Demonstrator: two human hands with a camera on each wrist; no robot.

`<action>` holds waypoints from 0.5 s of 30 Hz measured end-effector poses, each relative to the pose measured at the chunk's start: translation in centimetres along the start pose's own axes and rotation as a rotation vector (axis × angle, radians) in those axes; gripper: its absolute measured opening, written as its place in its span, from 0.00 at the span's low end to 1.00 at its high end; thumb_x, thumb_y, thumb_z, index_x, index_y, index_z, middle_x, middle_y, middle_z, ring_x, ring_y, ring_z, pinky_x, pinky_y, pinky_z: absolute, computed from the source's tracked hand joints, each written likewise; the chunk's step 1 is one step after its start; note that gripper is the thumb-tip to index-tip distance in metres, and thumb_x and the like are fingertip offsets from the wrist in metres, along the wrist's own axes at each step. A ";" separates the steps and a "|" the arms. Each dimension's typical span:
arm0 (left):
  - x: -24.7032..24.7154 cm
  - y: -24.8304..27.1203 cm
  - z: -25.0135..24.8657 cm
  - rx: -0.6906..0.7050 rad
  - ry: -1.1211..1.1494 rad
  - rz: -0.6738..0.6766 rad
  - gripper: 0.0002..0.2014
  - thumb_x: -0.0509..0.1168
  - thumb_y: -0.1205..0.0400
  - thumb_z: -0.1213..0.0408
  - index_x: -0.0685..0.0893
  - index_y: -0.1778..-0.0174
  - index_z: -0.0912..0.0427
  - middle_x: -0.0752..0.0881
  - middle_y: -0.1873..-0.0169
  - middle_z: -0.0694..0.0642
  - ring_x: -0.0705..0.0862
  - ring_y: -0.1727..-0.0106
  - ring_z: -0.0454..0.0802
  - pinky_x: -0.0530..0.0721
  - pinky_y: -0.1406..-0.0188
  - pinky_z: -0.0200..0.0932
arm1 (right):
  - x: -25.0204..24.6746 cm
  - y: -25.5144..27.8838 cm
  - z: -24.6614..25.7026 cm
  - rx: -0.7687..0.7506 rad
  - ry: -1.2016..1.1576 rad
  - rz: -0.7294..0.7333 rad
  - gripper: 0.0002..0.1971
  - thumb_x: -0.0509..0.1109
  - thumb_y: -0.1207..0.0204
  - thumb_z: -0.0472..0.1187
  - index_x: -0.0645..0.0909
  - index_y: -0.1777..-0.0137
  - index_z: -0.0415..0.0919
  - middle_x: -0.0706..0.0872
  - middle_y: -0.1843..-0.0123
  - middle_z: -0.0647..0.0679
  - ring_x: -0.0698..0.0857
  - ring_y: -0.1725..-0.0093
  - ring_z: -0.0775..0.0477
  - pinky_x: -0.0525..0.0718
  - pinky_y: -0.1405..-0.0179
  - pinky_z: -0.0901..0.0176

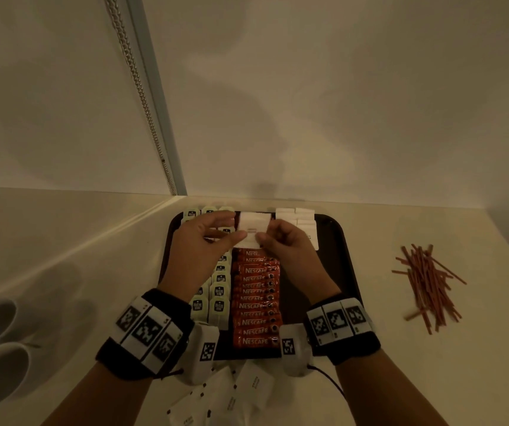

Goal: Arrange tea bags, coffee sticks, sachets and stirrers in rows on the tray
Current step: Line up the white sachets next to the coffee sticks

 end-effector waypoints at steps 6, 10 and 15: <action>-2.3 4.6 3.3 -0.087 -0.118 0.216 0.07 0.69 0.21 0.61 0.87 0.53 0.43 0.88 0.52 0.35 0.85 0.52 0.36 0.80 0.55 0.32 | -13.1 -1.6 -3.3 0.056 0.397 -0.441 0.09 0.70 0.23 0.36 0.81 0.45 0.36 0.88 0.48 0.44 0.87 0.48 0.43 0.86 0.51 0.54; -4.6 9.2 8.3 -0.209 -0.186 0.342 0.18 0.69 0.21 0.67 0.85 0.53 0.32 0.88 0.55 0.35 0.86 0.55 0.36 0.81 0.60 0.30 | -18.8 -1.6 -6.4 0.198 0.678 -0.543 0.10 0.70 0.23 0.39 0.81 0.44 0.38 0.86 0.45 0.43 0.84 0.45 0.41 0.83 0.41 0.44; -9.0 13.4 14.2 -0.480 -0.152 0.205 0.11 0.68 0.22 0.75 0.89 0.58 0.53 0.92 0.61 0.54 0.89 0.65 0.48 0.82 0.66 0.37 | -19.4 -2.3 -8.3 0.296 0.781 -0.501 0.13 0.69 0.22 0.40 0.81 0.40 0.37 0.85 0.43 0.41 0.83 0.43 0.41 0.81 0.38 0.45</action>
Point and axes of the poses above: each hand's wrist, its own y-axis away from the middle knuckle, its own x-axis out of the palm, z = x × y, the point moved 10 cm from there along -y, towards the middle knuckle
